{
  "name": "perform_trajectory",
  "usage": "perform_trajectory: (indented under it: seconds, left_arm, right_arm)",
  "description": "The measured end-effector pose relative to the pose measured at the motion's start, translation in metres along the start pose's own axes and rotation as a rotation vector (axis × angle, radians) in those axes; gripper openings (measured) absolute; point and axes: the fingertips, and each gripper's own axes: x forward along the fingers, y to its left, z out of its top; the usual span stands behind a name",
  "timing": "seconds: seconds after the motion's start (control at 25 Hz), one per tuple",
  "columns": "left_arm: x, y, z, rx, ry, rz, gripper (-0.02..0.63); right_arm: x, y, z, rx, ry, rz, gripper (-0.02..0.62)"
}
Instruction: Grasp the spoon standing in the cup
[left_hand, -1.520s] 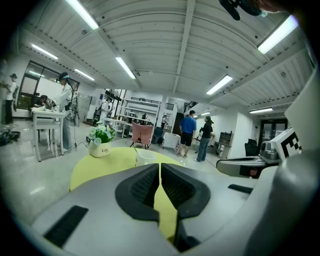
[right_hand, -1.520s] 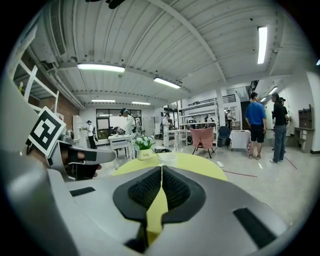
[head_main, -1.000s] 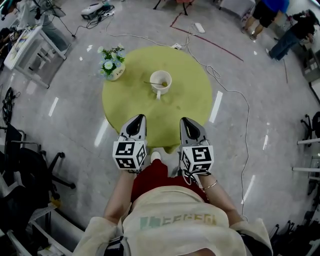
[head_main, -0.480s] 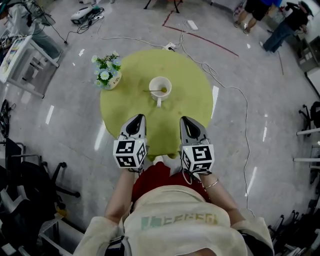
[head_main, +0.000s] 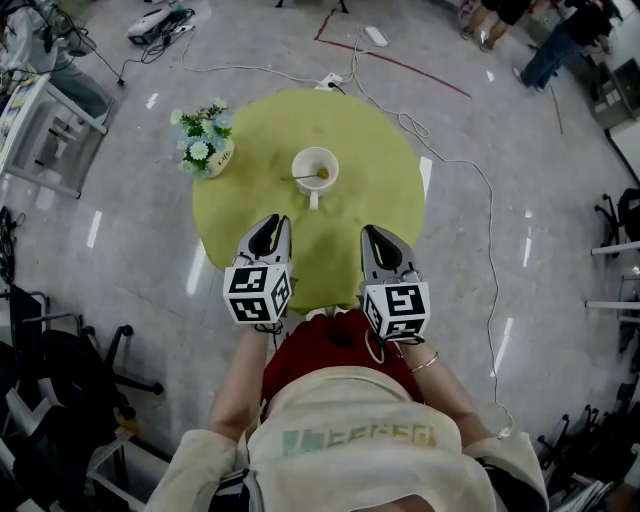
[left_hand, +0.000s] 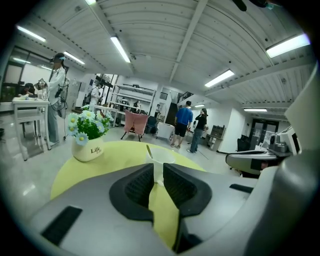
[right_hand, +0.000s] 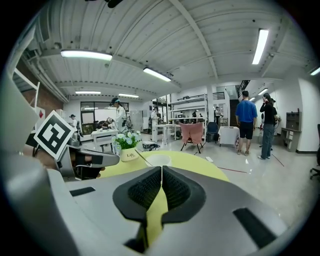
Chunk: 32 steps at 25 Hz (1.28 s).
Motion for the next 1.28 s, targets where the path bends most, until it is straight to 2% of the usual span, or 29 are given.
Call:
perform_trajectory:
  seconds: [0.52, 1.0, 1.28]
  left_arm:
    - [0.036, 0.010, 0.010, -0.049, 0.013, 0.012, 0.118]
    - [0.086, 0.017, 0.011, -0.129, 0.039, 0.035, 0.132]
    - [0.102, 0.022, 0.013, -0.150, 0.042, 0.061, 0.132]
  right_arm:
    - [0.023, -0.021, -0.001, 0.023, 0.023, -0.006, 0.037]
    - [0.067, -0.054, -0.007, 0.039, 0.077, 0.024, 0.037]
    - [0.088, -0.061, -0.011, 0.050, 0.104, 0.053, 0.037]
